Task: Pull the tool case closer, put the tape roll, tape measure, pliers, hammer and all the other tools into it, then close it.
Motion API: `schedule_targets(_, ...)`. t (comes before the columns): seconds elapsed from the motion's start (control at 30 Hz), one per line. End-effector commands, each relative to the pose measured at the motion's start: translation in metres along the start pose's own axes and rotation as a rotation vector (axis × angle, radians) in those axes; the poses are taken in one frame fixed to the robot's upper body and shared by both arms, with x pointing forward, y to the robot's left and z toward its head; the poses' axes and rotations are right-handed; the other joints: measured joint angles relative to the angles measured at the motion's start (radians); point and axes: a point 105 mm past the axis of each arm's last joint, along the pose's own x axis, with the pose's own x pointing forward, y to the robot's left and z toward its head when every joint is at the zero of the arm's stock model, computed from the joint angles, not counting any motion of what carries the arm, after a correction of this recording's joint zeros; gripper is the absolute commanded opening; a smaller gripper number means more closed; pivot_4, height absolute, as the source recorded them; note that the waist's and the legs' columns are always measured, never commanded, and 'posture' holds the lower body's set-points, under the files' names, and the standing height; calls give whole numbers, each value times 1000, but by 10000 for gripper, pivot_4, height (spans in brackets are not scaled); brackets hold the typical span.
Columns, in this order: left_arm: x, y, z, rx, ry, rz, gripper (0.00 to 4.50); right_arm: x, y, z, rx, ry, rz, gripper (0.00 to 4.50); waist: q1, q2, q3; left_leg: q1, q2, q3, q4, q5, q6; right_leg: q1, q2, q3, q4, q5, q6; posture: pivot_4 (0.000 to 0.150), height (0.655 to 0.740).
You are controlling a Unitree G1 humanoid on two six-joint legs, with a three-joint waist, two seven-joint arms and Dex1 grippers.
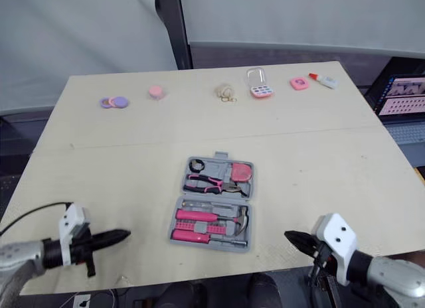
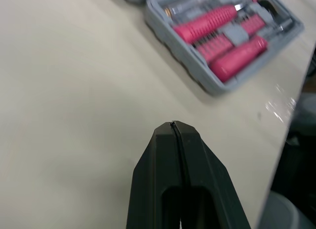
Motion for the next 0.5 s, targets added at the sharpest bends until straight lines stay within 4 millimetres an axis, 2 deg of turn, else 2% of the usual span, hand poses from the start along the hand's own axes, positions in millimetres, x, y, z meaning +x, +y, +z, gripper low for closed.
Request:
schedule_targets(0.03, 21, 9, 15, 75, 8, -25, 0, 6, -13, -4, -5, 44, -30, 568, -1, 0, 0, 1, -1, 0, 0, 0, 0, 0, 0, 0, 0, 0, 0, 1500, 7400)
schedule_targets(0.27, 59, 15, 27, 186, 55, -174, 0, 32, -37, -18, 48, 160, -66, 568, -11, 0, 0, 0, -3, 3, -2, 0, 0, -4, 2, -3, 3, 0, 0, 1500, 7400)
schedule_targets(0.4, 85, 33, 30, 260, 84, -171, 0, 56, -54, -19, 81, 187, -97, 568, -11, 0, 0, -2, -2, 4, -1, 0, 0, -7, 2, -5, 4, 0, 0, 1500, 7400)
schedule_targets(0.5, 95, 44, 31, 280, 90, -162, 0, 68, -55, -20, 115, 212, -73, 568, -6, -1, 1, -3, -2, 7, 2, 0, 0, -7, 1, -7, 5, 0, 0, 1500, 7400)
